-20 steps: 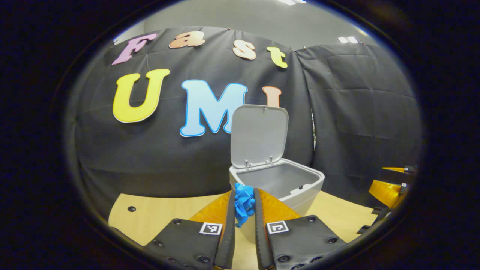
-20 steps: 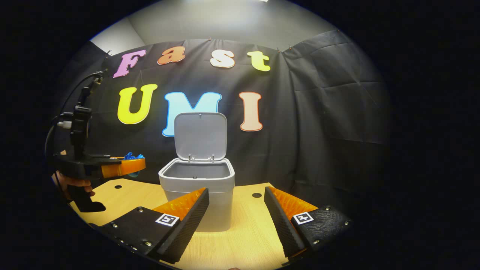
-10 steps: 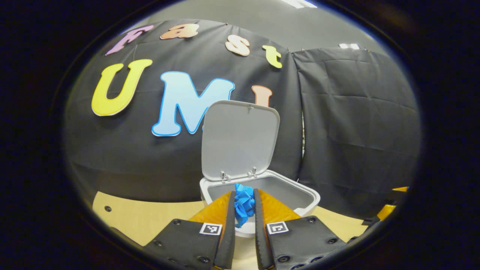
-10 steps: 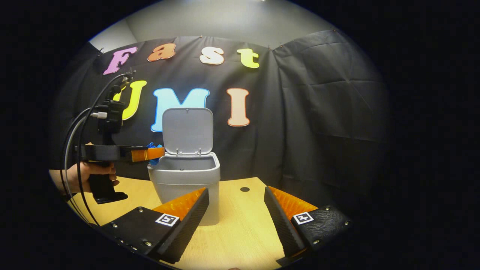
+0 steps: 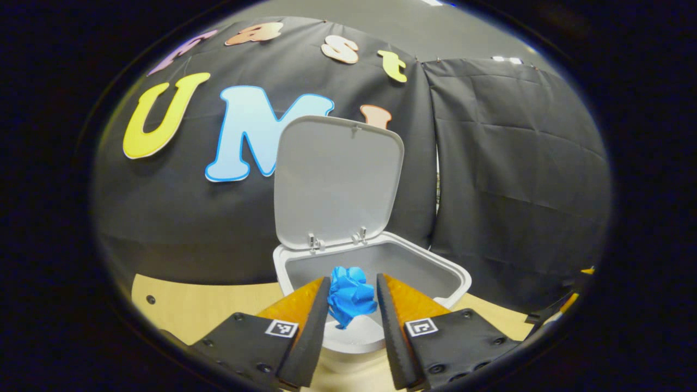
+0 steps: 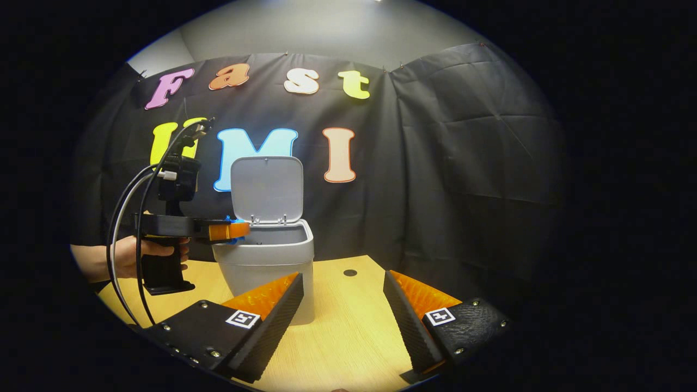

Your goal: Press the lid of the desktop garbage bin to open it, pick up the crumpled paper on the desktop and throw it into the bin, then pick up the pop can on the desktop and drop it into the bin, and finally close the garbage bin lid.

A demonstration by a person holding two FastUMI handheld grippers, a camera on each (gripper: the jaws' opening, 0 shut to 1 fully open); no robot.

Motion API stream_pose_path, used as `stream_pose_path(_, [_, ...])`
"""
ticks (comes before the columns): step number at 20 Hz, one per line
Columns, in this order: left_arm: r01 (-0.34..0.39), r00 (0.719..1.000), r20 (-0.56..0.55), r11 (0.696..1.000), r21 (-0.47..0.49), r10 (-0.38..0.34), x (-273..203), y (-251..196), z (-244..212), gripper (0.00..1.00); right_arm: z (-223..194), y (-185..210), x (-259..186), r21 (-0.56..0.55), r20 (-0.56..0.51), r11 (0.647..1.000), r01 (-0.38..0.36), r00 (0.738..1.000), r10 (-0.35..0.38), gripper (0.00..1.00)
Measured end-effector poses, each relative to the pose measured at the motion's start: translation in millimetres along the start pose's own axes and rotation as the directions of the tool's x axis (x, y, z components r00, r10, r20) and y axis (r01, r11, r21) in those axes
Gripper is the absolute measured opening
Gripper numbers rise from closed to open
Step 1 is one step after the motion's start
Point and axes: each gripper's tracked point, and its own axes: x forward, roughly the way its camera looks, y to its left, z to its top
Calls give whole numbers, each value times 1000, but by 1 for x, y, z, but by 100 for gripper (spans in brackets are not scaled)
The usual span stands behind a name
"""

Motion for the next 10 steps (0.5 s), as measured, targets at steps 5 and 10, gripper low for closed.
stream_pose_path(5, [7, 1000, 28, 1000, -9, -6, -8, 2, 10, 94, -2, 12, -3, -4, -1, 1000, -26, 1000, 26, 95])
stream_pose_path(10, [-21, 999, 47, 999, -42, 23, -34, 16, 16, 100, -3, 32, -1, -17, -2, 997, -80, 997, 79, 95])
